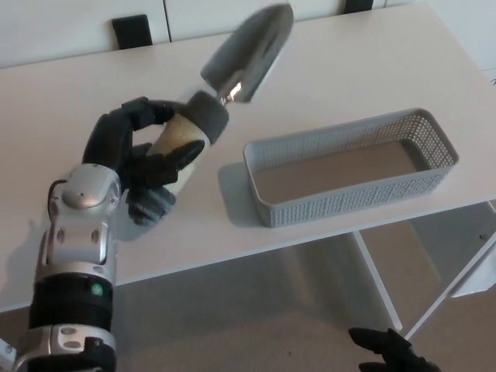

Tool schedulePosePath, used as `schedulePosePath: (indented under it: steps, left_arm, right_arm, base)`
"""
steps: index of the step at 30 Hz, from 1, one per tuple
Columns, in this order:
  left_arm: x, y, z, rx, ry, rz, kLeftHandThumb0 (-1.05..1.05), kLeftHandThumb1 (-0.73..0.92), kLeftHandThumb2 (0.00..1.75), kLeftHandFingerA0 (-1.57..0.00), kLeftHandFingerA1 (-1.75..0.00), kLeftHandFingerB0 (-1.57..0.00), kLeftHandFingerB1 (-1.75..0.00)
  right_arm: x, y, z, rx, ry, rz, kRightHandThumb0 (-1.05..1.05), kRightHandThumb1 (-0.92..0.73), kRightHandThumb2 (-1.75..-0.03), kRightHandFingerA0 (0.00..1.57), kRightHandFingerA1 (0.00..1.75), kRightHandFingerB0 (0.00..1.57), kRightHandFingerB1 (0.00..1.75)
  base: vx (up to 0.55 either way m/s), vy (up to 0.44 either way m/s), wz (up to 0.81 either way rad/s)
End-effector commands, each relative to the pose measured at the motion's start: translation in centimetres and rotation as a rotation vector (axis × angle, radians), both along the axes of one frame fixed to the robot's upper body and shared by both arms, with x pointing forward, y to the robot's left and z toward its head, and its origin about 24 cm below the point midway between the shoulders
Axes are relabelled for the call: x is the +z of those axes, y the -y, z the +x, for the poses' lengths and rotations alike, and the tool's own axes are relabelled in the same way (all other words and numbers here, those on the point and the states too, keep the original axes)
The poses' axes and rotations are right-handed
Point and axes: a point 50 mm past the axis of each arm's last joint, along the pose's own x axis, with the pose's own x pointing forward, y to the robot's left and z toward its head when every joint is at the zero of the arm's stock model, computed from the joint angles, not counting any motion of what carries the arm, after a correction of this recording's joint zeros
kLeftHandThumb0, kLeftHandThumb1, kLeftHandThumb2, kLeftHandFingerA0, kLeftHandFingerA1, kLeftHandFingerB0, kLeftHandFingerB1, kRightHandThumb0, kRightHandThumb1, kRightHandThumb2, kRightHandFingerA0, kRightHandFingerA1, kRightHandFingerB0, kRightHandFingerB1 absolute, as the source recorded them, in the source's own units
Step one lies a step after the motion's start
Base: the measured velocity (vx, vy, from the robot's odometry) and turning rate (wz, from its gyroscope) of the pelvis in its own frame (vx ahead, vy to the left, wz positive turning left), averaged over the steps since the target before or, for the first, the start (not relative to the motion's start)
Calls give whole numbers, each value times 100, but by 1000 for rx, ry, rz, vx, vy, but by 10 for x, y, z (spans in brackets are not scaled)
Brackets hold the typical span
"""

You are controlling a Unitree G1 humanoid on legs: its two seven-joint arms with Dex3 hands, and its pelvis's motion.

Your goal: The robot walks towards a desk on which a shovel is kept on the left hand side and a container is kept on the right hand side. The robot picks up the shovel using its left hand and places it in the container.

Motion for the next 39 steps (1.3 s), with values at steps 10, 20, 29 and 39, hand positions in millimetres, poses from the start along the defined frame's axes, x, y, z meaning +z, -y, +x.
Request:
schedulePosePath:
  steps: [10,20,29,39]
  left_arm:
    - [71,48,-19,-209,272,-65,-16,81,64,-103,-128,-74,-100]
    - [52,69,-15,-320,179,92,-16,81,69,-113,-127,-77,-106]
    - [31,58,-4,-295,72,123,-25,83,64,-97,-140,-65,-106]
    - [37,46,-1,-268,77,190,-22,83,65,-92,-141,-70,-100]
  right_arm:
    - [0,9,-3,62,-40,-88,-30,-54,-99,33,67,28,62]
    - [2,11,-2,83,-38,-112,-30,-54,-100,31,67,29,63]
    - [0,11,-5,88,-53,-121,-30,-53,-99,31,66,29,62]
    - [-2,10,-8,99,-65,-130,-30,-53,-99,29,65,29,62]
  base:
    - [0,0,0]
    - [0,0,0]
    - [0,0,0]
    - [0,0,0]
